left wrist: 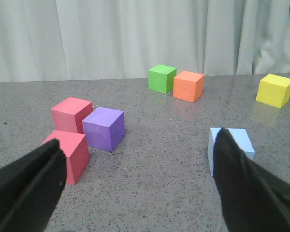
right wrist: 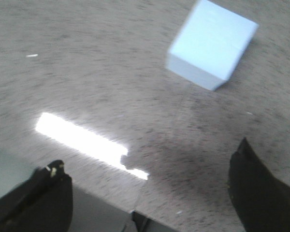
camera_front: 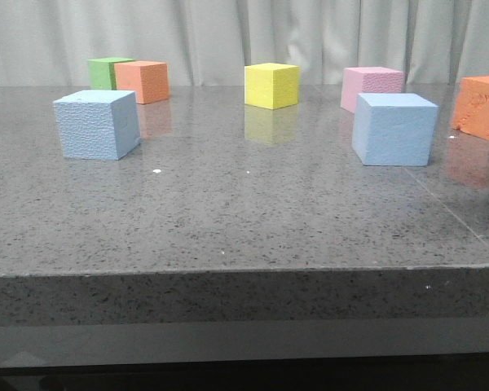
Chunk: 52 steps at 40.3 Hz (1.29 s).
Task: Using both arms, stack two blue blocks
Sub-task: 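Lower the right gripper onto the light-blue cube near the pink cube and close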
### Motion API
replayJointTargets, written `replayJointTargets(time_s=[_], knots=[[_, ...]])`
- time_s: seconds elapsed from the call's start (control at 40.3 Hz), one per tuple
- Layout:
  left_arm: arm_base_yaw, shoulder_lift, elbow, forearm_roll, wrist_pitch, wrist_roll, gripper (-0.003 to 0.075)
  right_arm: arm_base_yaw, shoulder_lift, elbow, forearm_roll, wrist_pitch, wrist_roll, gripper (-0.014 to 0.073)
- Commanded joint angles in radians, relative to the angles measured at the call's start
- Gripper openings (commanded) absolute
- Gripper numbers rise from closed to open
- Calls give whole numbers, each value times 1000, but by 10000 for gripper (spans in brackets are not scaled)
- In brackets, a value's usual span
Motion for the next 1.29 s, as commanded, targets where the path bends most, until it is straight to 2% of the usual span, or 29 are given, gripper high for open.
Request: replayJointTargets(time_s=[0.0,0.149,0.497,0.72,0.993,1.266], knots=[[-2,15,-25,-1,-85,-10,607,19,26,-52,-154,-58,160,654],[-2,15,-25,-1,-85,-10,607,17,89,-69,-188,-106,286,654],[-2,15,-25,-1,-85,-10,607,16,174,-69,-180,-273,294,654],[-2,15,-25,-1,-85,-10,607,-12,224,-69,-215,-316,428,654],[-2,15,-25,-1,-85,-10,607,-20,301,-69,-218,-433,434,654],[-2,15,-25,-1,-85,-10,607,-58,368,-69,-225,-451,457,654]])
